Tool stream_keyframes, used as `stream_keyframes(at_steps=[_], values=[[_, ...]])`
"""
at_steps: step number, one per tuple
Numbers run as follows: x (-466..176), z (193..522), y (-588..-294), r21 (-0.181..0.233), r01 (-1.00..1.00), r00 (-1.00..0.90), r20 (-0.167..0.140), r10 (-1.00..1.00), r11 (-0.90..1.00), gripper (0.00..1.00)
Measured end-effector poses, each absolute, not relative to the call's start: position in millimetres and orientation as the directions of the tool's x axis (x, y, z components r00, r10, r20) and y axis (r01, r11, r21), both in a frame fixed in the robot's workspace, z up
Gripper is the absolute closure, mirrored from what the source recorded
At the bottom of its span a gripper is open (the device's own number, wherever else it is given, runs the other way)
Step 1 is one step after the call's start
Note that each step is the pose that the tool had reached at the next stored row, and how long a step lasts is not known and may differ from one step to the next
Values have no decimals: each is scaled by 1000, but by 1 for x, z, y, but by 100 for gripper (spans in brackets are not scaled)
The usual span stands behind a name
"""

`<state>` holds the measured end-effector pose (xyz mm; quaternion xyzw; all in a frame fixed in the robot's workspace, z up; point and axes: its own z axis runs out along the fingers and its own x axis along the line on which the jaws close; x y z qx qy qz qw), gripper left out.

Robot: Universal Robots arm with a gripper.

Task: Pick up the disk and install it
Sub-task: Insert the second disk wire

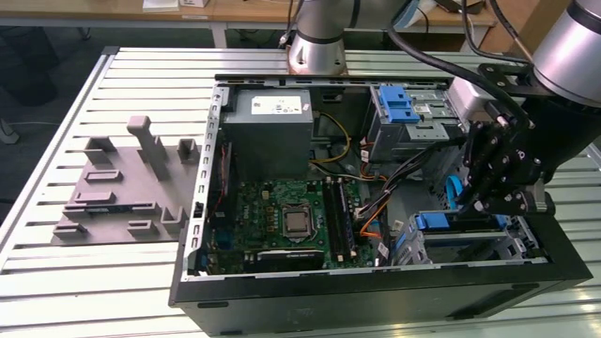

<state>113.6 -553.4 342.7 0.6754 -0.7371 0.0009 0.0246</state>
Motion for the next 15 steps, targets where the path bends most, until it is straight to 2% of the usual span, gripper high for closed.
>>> stream_keyframes(at_steps=[3,5,15], values=[[114,344,-553,32,-996,-87,37,-996,88,78],[114,344,-553,32,-996,-87,37,-996,88,89],[114,344,-553,32,-996,-87,37,-996,88,89]])
